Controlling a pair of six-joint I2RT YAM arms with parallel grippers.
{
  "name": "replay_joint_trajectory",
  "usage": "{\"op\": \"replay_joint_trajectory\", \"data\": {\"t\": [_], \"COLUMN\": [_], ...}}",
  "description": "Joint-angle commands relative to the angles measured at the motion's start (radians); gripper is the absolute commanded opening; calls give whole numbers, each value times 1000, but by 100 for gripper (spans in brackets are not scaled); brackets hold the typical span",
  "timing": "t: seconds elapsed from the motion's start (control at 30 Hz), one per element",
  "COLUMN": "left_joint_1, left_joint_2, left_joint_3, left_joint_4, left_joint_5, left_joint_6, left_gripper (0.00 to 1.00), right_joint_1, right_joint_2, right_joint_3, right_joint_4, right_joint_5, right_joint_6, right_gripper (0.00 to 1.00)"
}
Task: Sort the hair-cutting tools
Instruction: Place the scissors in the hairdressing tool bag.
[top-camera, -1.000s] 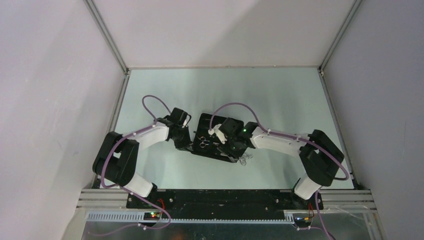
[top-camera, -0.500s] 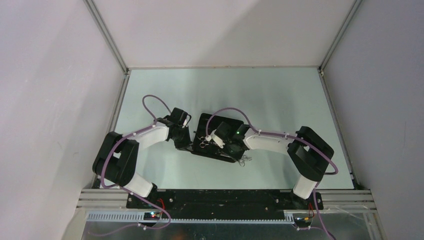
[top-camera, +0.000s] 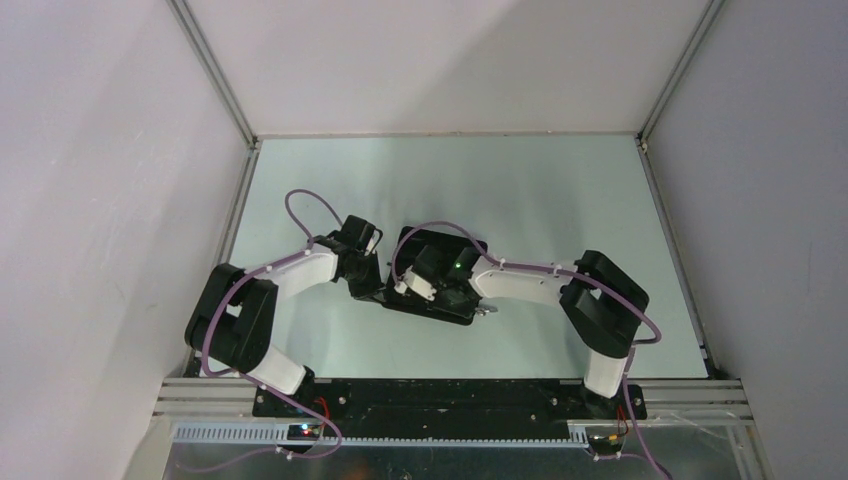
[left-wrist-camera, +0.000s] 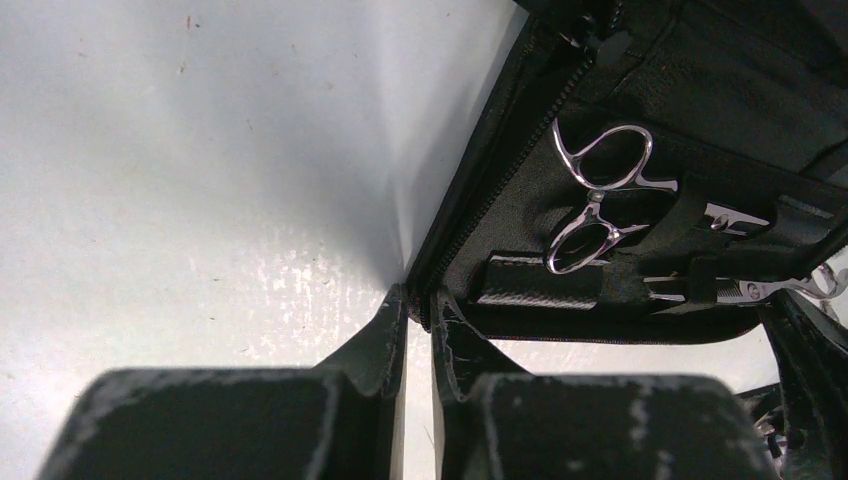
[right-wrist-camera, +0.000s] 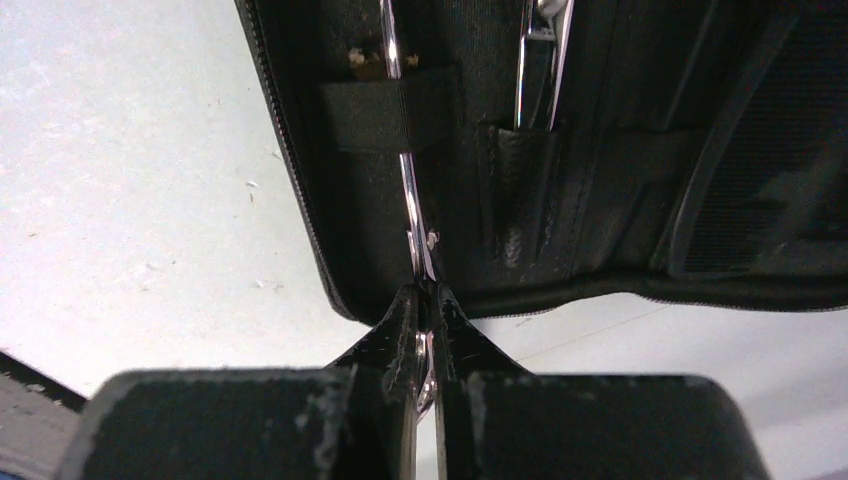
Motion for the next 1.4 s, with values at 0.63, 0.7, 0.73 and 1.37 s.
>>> {"op": "replay_joint_trajectory", "data": {"t": [0.63, 0.7, 0.73, 1.37], "left_joint_1": [-3, -4, -4, -3], "left_joint_2": [-4, -6, -4, 2], "left_joint_3": [-20, -19, -19, -19], "left_joint_4": [-18, -19, -19, -16], "left_joint_5": [-33, -32, -32, -19], "left_joint_6": [45, 46, 46, 44], "left_gripper": [1, 0, 1, 1], "right_joint_1": [-80, -119, -133, -163], "right_joint_2": [-77, -96, -100, 5], "right_joint_3": [40, 39, 38, 6], "right_joint_4": [12, 14, 14, 32], "right_joint_5": [-193, -223, -231, -321], "right_joint_6": [-3, 0, 0, 19], "right_gripper": [57, 55, 55, 44]}}
